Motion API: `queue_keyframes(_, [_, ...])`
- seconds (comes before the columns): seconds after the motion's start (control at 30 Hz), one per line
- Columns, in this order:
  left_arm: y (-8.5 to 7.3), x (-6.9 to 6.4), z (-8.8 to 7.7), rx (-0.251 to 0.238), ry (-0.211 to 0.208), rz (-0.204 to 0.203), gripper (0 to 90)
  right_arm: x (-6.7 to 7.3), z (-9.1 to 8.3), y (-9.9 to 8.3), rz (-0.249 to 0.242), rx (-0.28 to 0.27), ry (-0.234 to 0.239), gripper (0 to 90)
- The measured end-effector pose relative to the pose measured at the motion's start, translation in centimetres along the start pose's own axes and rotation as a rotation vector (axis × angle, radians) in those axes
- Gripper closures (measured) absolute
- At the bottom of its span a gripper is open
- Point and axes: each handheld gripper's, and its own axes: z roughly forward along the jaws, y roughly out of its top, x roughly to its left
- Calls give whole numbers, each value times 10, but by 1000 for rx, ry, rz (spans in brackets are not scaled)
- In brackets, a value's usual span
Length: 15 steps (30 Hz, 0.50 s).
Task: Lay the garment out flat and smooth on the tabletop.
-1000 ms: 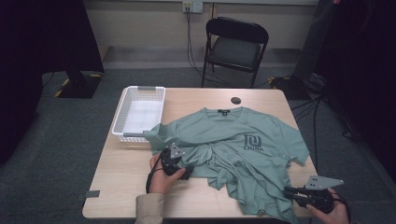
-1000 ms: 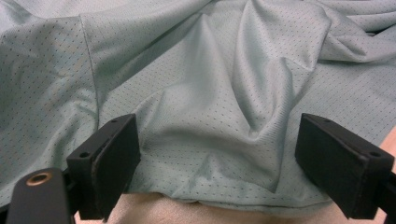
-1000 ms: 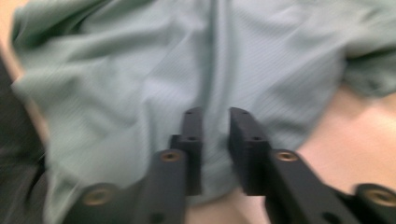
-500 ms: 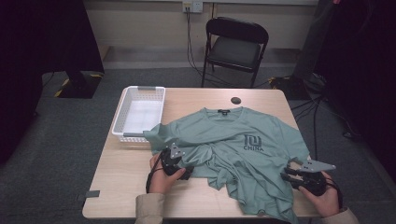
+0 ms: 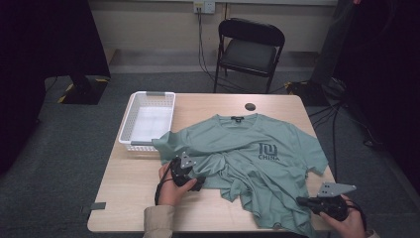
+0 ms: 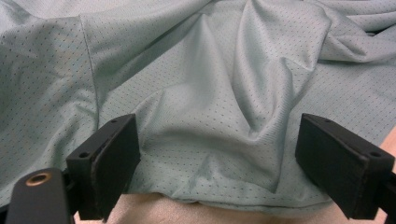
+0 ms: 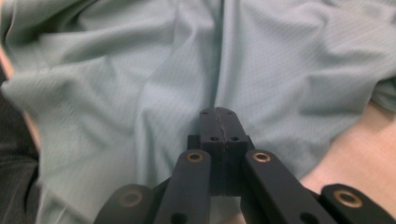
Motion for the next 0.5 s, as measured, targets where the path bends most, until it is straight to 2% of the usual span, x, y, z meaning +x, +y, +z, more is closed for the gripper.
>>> queue_keyframes(0.07, [0, 0, 0, 0, 0, 0, 132, 1, -2, -1, 1, -3, -4, 900])
queue_keyframes(0.1, [0, 0, 0, 0, 0, 0, 132, 1, -4, -1, 5, -24, -29, 825])
queue_keyframes(0.13, [0, 0, 0, -1, 1, 0, 132, -4, -6, 2, 18, -53, -74, 755])
queue_keyframes(0.23, [0, 0, 0, 0, 0, 0, 132, -14, -3, 5, 36, -61, -109, 716])
queue_keyframes(0.3, [0, 0, 0, 0, 0, -1, 132, -20, 3, 9, 40, -60, -122, 673])
queue_keyframes(0.37, [0, 0, 0, 0, 0, -1, 132, -21, 9, 14, 33, -54, -115, 652])
queue_keyframes(0.43, [0, 0, 0, 0, 0, -1, 132, -17, 17, 19, 11, -26, -118, 678])
queue_keyframes(0.5, [0, 0, 0, 0, 0, -1, 132, -17, 24, 20, 27, -31, -100, 704])
